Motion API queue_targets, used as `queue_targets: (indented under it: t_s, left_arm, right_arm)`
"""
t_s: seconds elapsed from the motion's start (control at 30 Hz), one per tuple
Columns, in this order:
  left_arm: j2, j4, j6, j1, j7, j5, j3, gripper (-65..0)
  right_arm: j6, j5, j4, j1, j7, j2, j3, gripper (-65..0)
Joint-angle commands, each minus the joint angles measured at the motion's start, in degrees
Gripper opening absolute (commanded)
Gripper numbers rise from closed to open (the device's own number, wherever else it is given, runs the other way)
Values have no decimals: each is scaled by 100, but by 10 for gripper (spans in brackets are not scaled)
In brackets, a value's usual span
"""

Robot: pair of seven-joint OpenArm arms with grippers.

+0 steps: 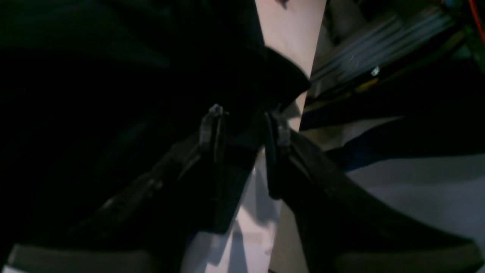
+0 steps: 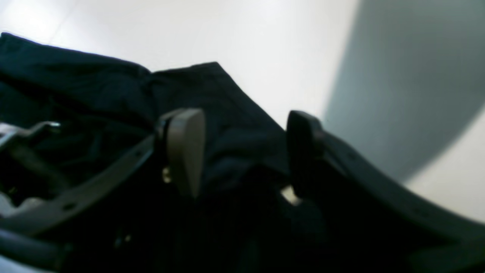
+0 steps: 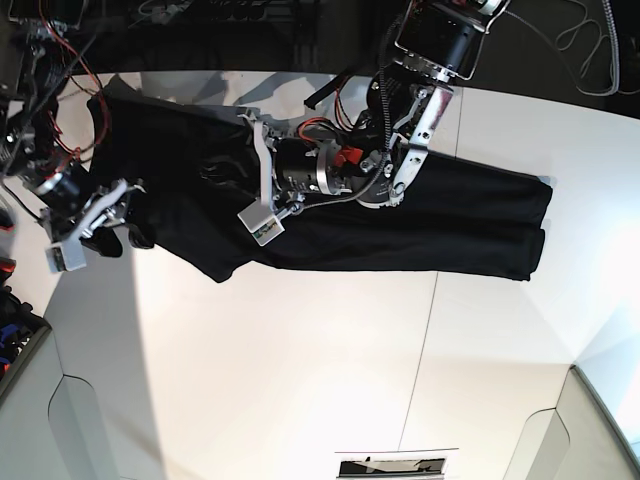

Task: Layout the t-shirt on the table in an organized manner, then fold the t-shirt properly
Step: 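Fold the shirt lengthwise with both grippers, lifting the edge over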

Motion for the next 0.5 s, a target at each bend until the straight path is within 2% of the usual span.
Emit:
queue_targets:
  t_s: [0.0,0.13,0.3,0.33,0.37,0.47]
  left_arm:
    - [-96,98,-49,-83,-63,-155,-4,-465]
    - [-422,98,-49,-83,-87,-155,-234,-465]
    - [-660,96,-49,-79,-83,-251,-1010,-465]
    - [-710,96,-49,-79,-85,-236,-1174,-465]
    - [-763,96,-49,-81,-90,-212,-1318,-465]
    - [-979,81,-49,-74,-210,31,-1626,-465]
  right_arm:
    - [7,57,-101,160,151,74,-127,-307]
    - [7,-286,-809,529,361,11,-782,-307]
    - [9,-437,-1163,608,391,-101,-1252,-311]
    - [11,-463,-1161,595,391,-131,-1261,-341]
    - [11,-487,-1161,597,389,-166,-1259,-402]
    - [9,-516,-1104,601,393,-238,-1259,-647]
